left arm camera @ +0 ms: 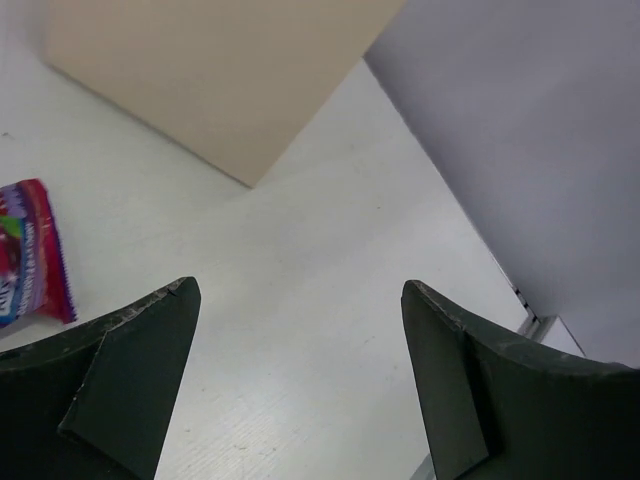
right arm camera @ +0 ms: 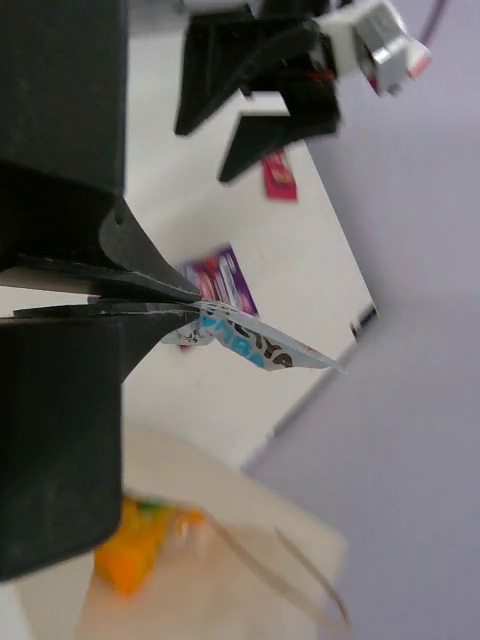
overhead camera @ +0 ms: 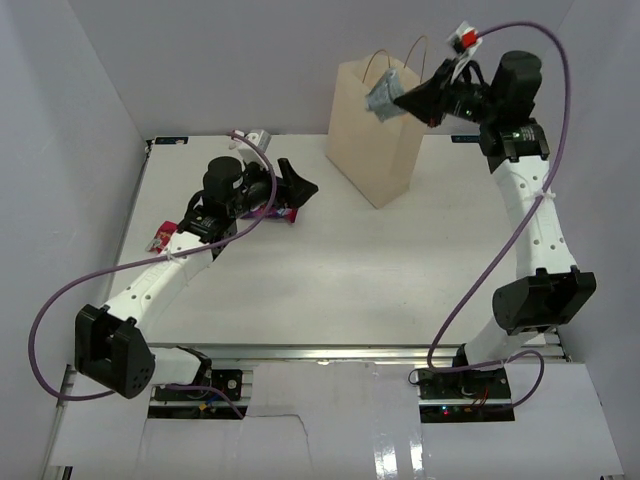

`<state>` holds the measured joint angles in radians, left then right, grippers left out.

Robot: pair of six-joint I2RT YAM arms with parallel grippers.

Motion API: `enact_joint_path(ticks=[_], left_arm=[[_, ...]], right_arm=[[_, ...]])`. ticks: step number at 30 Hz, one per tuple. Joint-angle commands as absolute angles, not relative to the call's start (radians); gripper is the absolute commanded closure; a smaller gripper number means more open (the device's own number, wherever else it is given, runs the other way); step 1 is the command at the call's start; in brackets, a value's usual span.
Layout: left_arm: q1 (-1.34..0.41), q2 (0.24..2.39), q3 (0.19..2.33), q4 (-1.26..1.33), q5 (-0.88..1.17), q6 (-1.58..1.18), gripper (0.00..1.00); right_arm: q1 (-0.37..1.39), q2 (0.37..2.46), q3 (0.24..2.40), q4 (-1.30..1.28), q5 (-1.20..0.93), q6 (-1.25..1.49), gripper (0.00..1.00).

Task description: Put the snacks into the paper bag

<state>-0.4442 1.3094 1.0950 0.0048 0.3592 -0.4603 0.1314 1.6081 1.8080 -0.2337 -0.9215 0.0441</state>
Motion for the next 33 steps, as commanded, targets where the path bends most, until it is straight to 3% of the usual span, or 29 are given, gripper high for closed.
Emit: enact_joint_path(ticks=[1,4,10,18,20,21,24,29,33], left_arm=[[-0.411,1.287,1.112,-0.107,0.267,-0.465,0.08],[-0.4,1.264,1.1,-0.127,0.213,-0.486,0.08],[-0.355,1.247,1.083,-0.187,0.104,-0.551,0.04],[-0.196,1.362,1.095,-0.241,0.271,-0.771,0.05],[-0.166,1.368,1.075,-0.236,0.258,-0.814,0.05],[-0.157,1.376,1.072,-0.239,0.252,-0.831,0.05],[-0.115,1.436,1.097,-0.28,0.221,-0.862,0.06],[-0.074,1.584,1.153,-0.291,0.247,-0.882,0.06],[-0.037,1.718,1.231,-0.267,0.236,-0.801,0.07]], right_arm=[[0.08,1.699,2.027,-0.109,-0.667,0.067,0.92],[0.064,1.788,2.164,-0.089,-0.513,0.068,0.92],[0.063,1.864,2.155,-0.057,-0.42,0.035,0.92],[0.069,1.911,2.069,-0.049,-0.488,0.008,0.91],[0.071,1.907,2.065,-0.061,-0.5,0.005,0.77],[0.071,1.902,2.054,-0.069,-0.506,-0.024,0.55],[0.067,1.87,2.045,-0.074,-0.512,-0.049,0.26],[0.038,1.789,2.034,-0.097,-0.577,-0.072,0.15],[0.012,1.703,1.955,-0.156,-0.753,-0.15,0.12]])
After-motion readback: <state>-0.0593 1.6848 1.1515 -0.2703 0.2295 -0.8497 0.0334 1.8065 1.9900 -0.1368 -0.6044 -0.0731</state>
